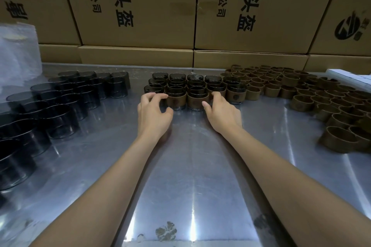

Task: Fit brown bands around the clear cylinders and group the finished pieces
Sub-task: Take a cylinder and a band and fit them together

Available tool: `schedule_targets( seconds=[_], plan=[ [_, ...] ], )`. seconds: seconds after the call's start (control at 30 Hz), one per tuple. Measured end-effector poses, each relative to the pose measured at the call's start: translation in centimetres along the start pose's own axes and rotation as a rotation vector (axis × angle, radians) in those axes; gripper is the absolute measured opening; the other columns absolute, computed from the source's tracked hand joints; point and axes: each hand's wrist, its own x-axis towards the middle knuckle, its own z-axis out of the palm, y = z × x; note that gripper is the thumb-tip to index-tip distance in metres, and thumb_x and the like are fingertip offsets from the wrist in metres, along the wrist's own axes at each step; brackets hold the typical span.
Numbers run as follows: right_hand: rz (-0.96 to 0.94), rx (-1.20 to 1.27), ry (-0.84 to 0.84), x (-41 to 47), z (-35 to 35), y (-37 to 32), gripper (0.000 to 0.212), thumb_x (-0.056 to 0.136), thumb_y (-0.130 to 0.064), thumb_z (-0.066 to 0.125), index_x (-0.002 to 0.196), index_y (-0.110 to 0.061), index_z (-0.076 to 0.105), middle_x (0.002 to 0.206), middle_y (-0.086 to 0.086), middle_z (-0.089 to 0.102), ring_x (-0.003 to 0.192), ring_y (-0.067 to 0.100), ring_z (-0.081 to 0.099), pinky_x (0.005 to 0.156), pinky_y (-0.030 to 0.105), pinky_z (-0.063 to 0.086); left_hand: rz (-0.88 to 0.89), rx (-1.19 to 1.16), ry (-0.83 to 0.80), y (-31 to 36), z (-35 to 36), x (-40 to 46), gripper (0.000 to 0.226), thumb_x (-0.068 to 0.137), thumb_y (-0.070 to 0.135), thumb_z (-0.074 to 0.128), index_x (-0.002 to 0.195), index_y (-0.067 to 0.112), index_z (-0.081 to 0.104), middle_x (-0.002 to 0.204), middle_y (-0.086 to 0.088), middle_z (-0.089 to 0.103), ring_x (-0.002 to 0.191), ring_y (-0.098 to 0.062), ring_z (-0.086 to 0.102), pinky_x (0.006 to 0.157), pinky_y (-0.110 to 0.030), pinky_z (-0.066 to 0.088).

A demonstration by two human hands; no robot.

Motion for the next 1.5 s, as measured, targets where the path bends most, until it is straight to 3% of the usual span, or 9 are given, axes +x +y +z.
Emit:
schedule_targets(
  seconds=[0.1,0.2,0.33,0.53,0.77,0.93,1.1,1.33,1.5],
  plan=[
    [-0.015,0.001,0.074,-1.1,-0.6,-0.2,0.038,0.1,-0.039,0.04,0.129,-0.014,0.042,0.117,0.007,0.063,0.098,0.029,0.063,0.065,0.034,0.041,0.037,0.082,0.063,-0.9,-1.1,0.7,0.031,0.09,0.011,0.055,0.119,0.019,0.062,0.128,-0.004,0.047,0.126,-0.022,0.038,0.091,-0.021,0.027],
    [-0.078,-0.045,0.048,-2.4,-1.0,-0.2,0.026,0.099,-0.032,0.042,0.117,-0.014,0.048,0.11,0.006,0.063,0.094,0.028,0.062,0.067,0.034,0.045,0.004,0.19,0.118,-2.5,-2.3,1.6,0.027,0.09,0.012,0.053,0.115,0.017,0.063,0.125,-0.006,0.05,0.124,-0.025,0.039,0.09,-0.03,0.035],
    [-0.138,-0.091,-0.008,-3.3,-1.3,0.3,0.023,0.098,-0.03,0.04,0.103,-0.015,0.057,0.108,0.005,0.059,0.095,0.025,0.057,0.07,0.036,0.046,-0.081,0.383,0.018,-4.3,-2.9,3.4,0.038,0.091,0.016,0.053,0.128,0.009,0.053,0.134,-0.013,0.042,0.127,-0.032,0.036,0.095,-0.041,0.039],
    [-0.128,-0.049,-0.052,-2.8,-1.4,0.6,0.021,0.097,-0.032,0.042,0.104,-0.017,0.056,0.109,0.004,0.055,0.093,0.026,0.058,0.07,0.035,0.045,-0.003,0.653,-0.05,-6.3,-2.6,6.7,0.04,0.092,0.02,0.049,0.126,0.003,0.057,0.154,-0.017,0.023,0.143,-0.034,0.014,0.115,-0.046,0.018],
    [-0.138,-0.009,-0.083,-2.5,-1.1,0.9,0.016,0.096,-0.033,0.045,0.103,-0.022,0.053,0.107,0.001,0.052,0.088,0.022,0.056,0.066,0.031,0.04,-0.061,0.695,-0.09,-7.7,-2.4,8.7,0.039,0.095,0.03,0.045,0.125,0.011,0.061,0.16,-0.013,0.005,0.146,-0.033,-0.002,0.118,-0.048,0.006],
    [-0.134,-0.001,-0.091,-2.3,-1.1,0.9,0.016,0.096,-0.034,0.045,0.103,-0.022,0.053,0.107,0.001,0.052,0.088,0.023,0.056,0.065,0.03,0.039,-0.026,0.733,-0.006,-7.5,-2.3,8.5,0.038,0.09,0.026,0.052,0.112,0.0,0.066,0.152,-0.014,0.024,0.139,-0.034,0.015,0.116,-0.048,0.008],
    [-0.133,0.02,-0.119,-2.3,-1.1,0.8,0.017,0.096,-0.034,0.046,0.105,-0.022,0.053,0.108,0.001,0.051,0.09,0.022,0.056,0.067,0.031,0.043,0.089,0.744,0.036,-7.2,-2.2,7.6,0.032,0.085,0.021,0.057,0.101,-0.004,0.07,0.127,-0.015,0.044,0.122,-0.035,0.035,0.115,-0.048,0.011],
    [-0.12,0.024,-0.131,-2.2,-1.2,0.9,0.018,0.096,-0.033,0.046,0.107,-0.023,0.054,0.109,0.0,0.05,0.093,0.024,0.056,0.07,0.032,0.042,0.002,0.734,-0.031,-6.2,-2.8,5.6,0.035,0.091,0.026,0.048,0.102,0.002,0.071,0.132,-0.016,0.048,0.116,-0.035,0.047,0.11,-0.047,0.017],
    [-0.119,0.033,-0.131,-2.1,-1.1,0.8,0.017,0.096,-0.034,0.046,0.107,-0.023,0.054,0.109,0.0,0.051,0.093,0.023,0.057,0.071,0.033,0.046,-0.014,0.781,-0.079,-4.3,-3.5,2.0,0.04,0.093,0.031,0.042,0.096,0.003,0.07,0.112,-0.015,0.053,0.103,-0.035,0.052,0.108,-0.047,0.023]
  ],
)
